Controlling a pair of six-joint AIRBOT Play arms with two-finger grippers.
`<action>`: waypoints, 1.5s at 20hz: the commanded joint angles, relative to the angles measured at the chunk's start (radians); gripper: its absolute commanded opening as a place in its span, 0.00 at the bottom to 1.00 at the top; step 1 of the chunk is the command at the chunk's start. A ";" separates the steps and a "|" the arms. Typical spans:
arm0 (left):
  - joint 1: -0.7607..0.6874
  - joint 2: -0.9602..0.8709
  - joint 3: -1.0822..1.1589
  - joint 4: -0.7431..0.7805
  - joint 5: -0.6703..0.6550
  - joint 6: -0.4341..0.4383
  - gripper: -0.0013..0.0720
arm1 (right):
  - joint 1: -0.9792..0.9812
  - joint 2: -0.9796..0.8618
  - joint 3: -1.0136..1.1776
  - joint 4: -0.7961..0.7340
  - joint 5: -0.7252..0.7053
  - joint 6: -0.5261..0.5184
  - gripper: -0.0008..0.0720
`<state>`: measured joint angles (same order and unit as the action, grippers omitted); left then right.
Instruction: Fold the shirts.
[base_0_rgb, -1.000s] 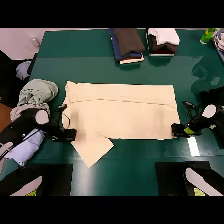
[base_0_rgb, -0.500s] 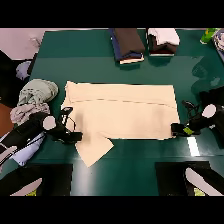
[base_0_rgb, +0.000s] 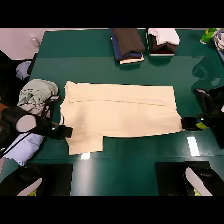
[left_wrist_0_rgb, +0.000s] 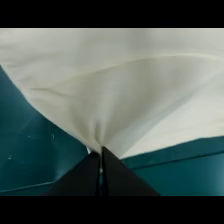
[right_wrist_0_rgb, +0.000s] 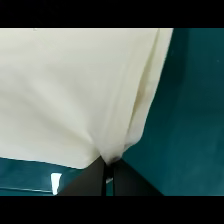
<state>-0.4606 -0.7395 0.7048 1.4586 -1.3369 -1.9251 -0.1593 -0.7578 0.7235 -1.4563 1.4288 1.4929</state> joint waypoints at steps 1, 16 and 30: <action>0.000 0.099 0.059 0.032 -0.152 -0.003 0.05 | 0.000 0.114 0.018 -0.097 0.121 -0.002 0.04; 0.196 -0.402 0.341 0.179 0.431 0.238 0.05 | 0.002 -0.465 0.449 -0.051 -0.105 0.017 0.04; 0.196 -0.647 0.536 0.167 0.387 0.273 0.60 | -0.017 -0.810 0.749 0.100 -0.138 0.005 0.58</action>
<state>-0.2646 -1.3808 1.1763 1.6318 -0.8474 -1.6539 -0.1577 -1.5532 1.4361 -1.3777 1.2789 1.5089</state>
